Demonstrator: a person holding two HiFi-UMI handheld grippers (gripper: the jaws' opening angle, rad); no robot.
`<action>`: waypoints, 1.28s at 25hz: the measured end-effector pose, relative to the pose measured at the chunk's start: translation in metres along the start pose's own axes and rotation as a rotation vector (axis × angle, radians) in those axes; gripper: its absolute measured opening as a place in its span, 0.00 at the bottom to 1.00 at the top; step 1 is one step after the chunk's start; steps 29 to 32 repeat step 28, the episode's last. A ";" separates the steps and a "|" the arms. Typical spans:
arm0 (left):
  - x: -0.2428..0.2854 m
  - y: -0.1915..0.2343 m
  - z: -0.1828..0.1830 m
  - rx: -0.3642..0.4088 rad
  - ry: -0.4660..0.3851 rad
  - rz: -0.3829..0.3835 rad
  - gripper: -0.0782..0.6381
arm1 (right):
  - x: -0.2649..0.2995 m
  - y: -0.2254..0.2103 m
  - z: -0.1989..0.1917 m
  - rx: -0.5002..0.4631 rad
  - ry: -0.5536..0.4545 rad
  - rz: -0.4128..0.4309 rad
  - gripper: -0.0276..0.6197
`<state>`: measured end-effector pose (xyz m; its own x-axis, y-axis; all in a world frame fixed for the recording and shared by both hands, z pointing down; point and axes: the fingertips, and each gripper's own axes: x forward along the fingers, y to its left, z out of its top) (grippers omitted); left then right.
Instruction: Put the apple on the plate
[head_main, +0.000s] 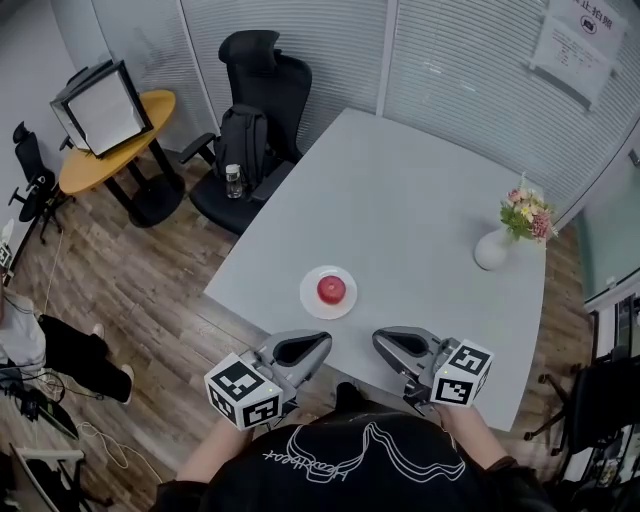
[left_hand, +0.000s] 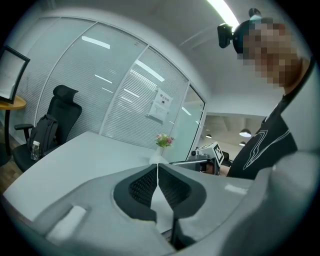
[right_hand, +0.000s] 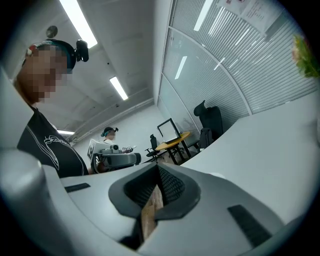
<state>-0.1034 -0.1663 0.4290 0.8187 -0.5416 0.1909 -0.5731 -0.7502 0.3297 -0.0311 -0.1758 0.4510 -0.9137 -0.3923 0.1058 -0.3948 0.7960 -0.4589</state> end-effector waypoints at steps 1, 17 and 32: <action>-0.001 -0.001 -0.001 0.001 -0.001 0.000 0.13 | 0.001 0.003 -0.001 -0.013 0.006 0.002 0.06; -0.009 -0.004 -0.006 0.021 -0.010 0.002 0.13 | 0.001 0.011 -0.014 -0.002 0.029 -0.010 0.06; -0.005 -0.002 -0.011 0.026 0.005 0.011 0.13 | 0.001 0.008 -0.019 0.003 0.041 -0.011 0.06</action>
